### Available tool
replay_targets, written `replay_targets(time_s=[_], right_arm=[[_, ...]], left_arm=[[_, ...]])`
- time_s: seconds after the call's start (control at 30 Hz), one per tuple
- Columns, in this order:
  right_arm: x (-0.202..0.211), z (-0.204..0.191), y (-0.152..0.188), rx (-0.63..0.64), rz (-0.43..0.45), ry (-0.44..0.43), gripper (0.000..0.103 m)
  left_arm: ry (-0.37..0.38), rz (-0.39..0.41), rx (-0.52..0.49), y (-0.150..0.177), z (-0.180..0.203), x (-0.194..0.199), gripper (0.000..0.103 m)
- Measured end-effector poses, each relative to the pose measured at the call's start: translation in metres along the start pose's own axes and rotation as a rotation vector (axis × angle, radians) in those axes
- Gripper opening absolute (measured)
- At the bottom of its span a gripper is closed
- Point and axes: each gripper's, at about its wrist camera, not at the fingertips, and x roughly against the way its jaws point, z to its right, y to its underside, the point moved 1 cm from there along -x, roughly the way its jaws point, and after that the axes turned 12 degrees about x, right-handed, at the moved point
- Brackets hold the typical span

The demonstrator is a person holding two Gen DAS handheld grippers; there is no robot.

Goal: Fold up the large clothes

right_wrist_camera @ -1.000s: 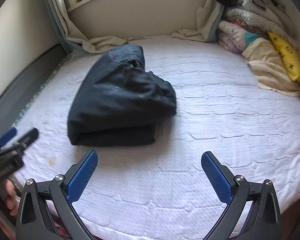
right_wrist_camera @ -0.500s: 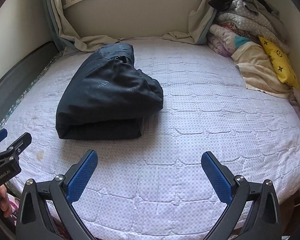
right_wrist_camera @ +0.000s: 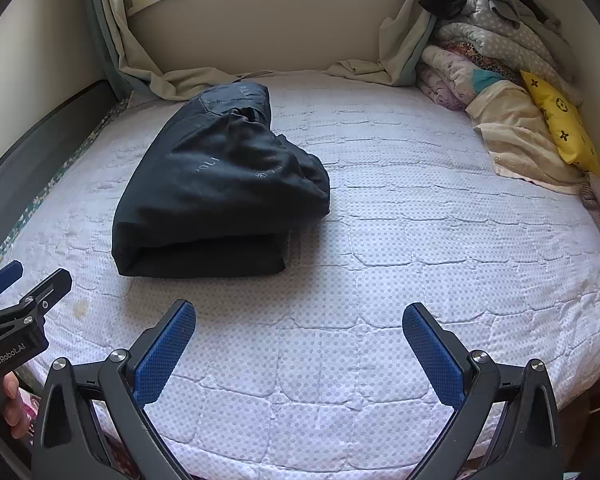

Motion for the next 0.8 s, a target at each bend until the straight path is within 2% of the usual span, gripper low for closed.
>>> replay_targets(time_s=[0.8], right_arm=[[0.0024, -0.0022, -0.0008, 0.018, 0.006, 0.005, 0.103]], left_arm=[[0.001, 0.0, -0.003, -0.0003, 0.0003, -0.0013, 0.103]])
